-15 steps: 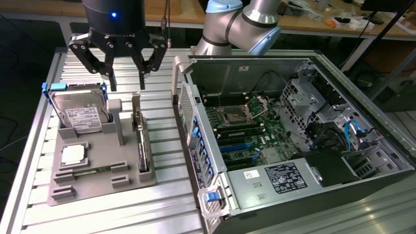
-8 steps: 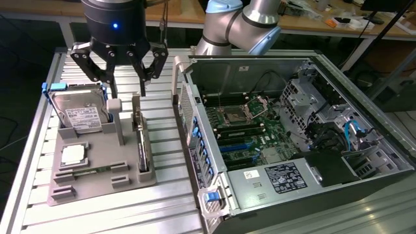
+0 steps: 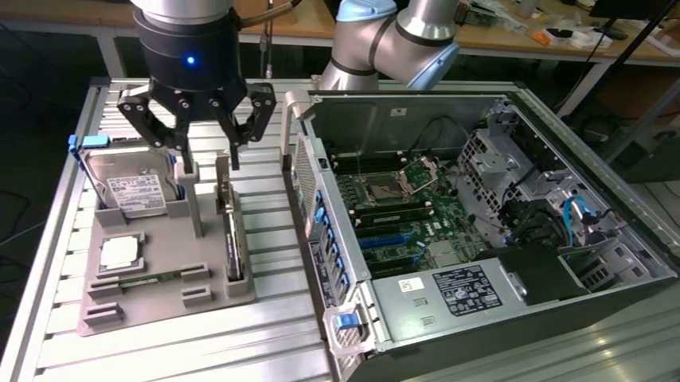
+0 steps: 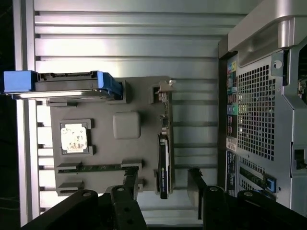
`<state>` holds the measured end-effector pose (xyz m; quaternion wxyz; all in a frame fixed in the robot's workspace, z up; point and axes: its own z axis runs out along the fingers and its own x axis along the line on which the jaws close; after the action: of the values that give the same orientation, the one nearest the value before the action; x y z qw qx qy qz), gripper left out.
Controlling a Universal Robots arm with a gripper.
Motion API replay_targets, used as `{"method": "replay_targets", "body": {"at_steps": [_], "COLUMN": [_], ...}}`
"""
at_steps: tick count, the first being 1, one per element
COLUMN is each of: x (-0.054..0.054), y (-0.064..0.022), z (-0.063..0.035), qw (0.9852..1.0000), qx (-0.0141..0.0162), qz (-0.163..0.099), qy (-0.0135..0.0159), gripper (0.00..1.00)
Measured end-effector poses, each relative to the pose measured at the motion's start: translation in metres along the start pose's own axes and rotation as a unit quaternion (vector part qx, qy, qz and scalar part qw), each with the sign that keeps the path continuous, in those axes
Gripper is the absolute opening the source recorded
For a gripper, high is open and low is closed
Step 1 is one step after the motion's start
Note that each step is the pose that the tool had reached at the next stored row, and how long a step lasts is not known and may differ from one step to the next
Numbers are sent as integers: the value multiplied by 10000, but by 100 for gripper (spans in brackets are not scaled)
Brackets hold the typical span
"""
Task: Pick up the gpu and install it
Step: 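Pick up the gpu and move the gpu toward the slot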
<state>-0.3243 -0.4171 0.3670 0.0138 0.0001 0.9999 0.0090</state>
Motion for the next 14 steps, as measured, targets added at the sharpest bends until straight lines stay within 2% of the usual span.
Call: {"method": "replay_targets", "body": {"at_steps": [5,14], "x": [-3,-52], "y": [-37,-42], "z": [69,234], "qw": [10000,10000], "qx": [38,38], "qz": [-20,-20], "qy": [2,1], "gripper": [54,54]}}
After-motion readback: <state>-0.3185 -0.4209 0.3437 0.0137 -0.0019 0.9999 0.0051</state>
